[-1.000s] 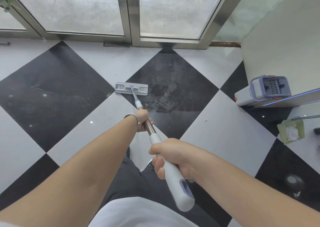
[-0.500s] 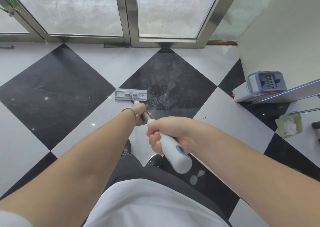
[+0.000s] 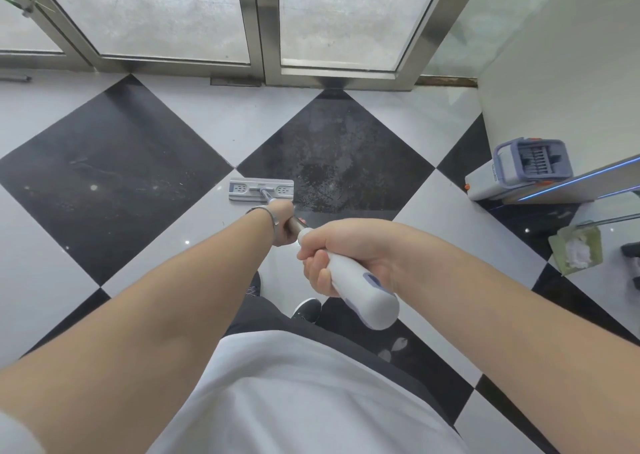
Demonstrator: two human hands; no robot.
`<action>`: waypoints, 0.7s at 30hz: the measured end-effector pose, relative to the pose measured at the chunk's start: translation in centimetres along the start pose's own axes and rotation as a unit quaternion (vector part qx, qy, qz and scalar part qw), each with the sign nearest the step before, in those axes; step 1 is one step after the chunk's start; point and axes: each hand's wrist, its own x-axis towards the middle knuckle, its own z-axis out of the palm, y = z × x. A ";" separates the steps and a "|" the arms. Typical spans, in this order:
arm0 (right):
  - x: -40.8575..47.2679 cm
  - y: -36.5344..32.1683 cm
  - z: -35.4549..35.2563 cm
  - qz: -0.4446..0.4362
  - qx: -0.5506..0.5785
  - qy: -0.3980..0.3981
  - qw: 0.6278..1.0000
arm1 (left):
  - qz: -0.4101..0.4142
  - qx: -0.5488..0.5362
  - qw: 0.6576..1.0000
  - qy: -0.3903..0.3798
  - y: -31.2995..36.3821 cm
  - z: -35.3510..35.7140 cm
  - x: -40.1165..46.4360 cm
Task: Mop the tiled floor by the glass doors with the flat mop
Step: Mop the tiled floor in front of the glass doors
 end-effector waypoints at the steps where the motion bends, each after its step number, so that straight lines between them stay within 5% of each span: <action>1: 0.0 0.1 -0.1 -0.004 -0.001 0.009 1.000 | -0.014 -0.013 1.000 0.005 -0.2 0.2 -0.4; 13: -0.6 -1.0 -0.5 -0.013 -0.010 0.007 1.000 | 0.021 -0.049 0.999 0.009 0.2 0.9 0.7; 21: 0.5 -1.7 -2.8 -0.021 -0.062 0.031 0.997 | 0.050 -0.171 0.984 -0.015 1.0 2.3 2.3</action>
